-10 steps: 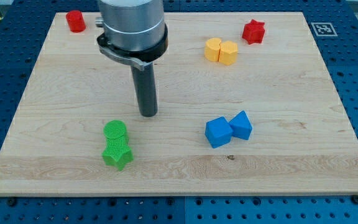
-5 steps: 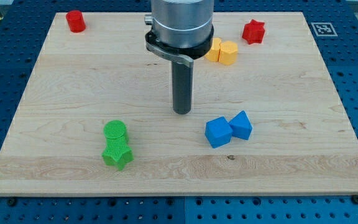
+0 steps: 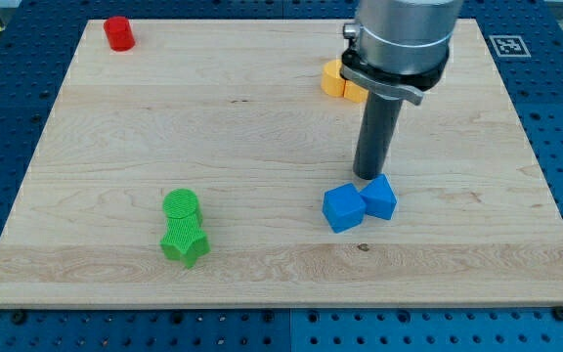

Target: Move your arm towards the center right

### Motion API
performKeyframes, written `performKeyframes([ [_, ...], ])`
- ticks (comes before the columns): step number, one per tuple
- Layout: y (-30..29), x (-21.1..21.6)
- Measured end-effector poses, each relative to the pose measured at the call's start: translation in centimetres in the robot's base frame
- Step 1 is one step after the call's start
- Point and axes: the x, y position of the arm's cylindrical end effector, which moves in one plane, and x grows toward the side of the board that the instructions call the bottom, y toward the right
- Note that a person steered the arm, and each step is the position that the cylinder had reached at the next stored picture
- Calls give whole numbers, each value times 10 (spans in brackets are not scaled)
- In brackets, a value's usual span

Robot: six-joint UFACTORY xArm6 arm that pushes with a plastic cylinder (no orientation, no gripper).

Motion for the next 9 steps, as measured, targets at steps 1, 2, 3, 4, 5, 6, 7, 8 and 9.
performKeyframes([
  [1,16,6],
  [2,23,6],
  [3,52,6],
  [4,80,6],
  [5,111,6],
  [6,141,6],
  [7,173,6],
  [8,194,6],
  [9,209,3],
])
